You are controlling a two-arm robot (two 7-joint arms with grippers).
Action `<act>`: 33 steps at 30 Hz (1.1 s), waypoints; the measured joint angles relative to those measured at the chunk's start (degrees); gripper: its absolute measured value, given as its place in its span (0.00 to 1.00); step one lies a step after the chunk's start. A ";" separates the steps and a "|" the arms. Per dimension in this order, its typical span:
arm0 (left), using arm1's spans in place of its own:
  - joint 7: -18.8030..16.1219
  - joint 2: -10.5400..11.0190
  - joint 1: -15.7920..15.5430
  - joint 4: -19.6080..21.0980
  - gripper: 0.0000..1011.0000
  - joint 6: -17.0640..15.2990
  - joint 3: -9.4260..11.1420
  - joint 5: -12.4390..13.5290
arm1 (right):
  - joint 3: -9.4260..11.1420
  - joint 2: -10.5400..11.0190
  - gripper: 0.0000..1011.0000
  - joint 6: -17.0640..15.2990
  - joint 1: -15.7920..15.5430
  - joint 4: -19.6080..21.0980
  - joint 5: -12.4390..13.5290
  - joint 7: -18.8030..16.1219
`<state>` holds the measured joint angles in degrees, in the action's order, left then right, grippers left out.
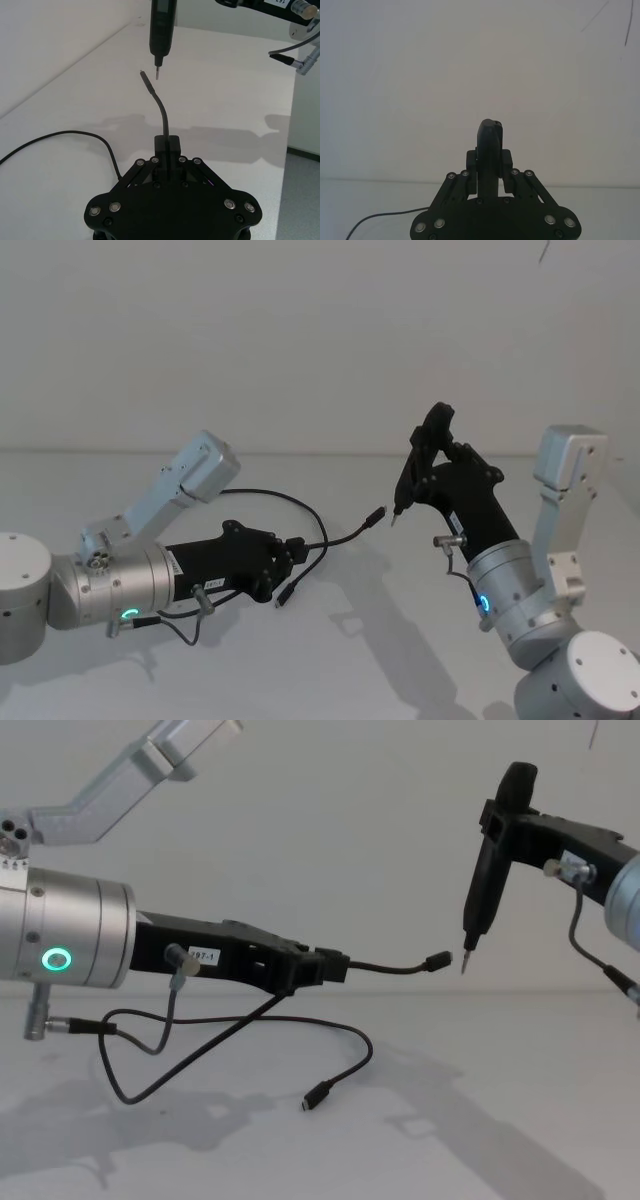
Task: Pick up the data cable with the one hand.
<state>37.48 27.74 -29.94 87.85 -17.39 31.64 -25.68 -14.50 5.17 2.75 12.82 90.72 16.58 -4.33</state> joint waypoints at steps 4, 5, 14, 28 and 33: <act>0.00 0.00 0.00 0.00 0.03 0.00 0.00 0.00 | 0.02 -0.24 0.28 0.12 -0.04 0.02 0.00 -0.37; 0.00 0.00 0.00 0.00 0.03 0.00 0.00 0.00 | 0.03 -0.29 0.28 0.20 -0.02 -0.03 0.00 -0.43; 0.00 0.00 0.00 -0.01 0.03 0.00 0.00 0.01 | 0.22 -1.11 0.28 1.20 0.85 -1.31 -0.34 -0.99; 0.00 0.00 0.00 -0.01 0.03 0.00 0.00 0.01 | 0.68 -2.20 0.28 2.38 2.47 -3.76 -1.39 -1.50; 0.00 0.00 0.00 -0.01 0.03 0.00 0.00 0.01 | 0.84 -2.43 0.28 2.69 2.79 -4.64 -1.72 -1.72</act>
<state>37.47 27.74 -29.95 87.84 -17.39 31.64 -25.67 -13.66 2.74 5.44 15.61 86.08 14.86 -6.05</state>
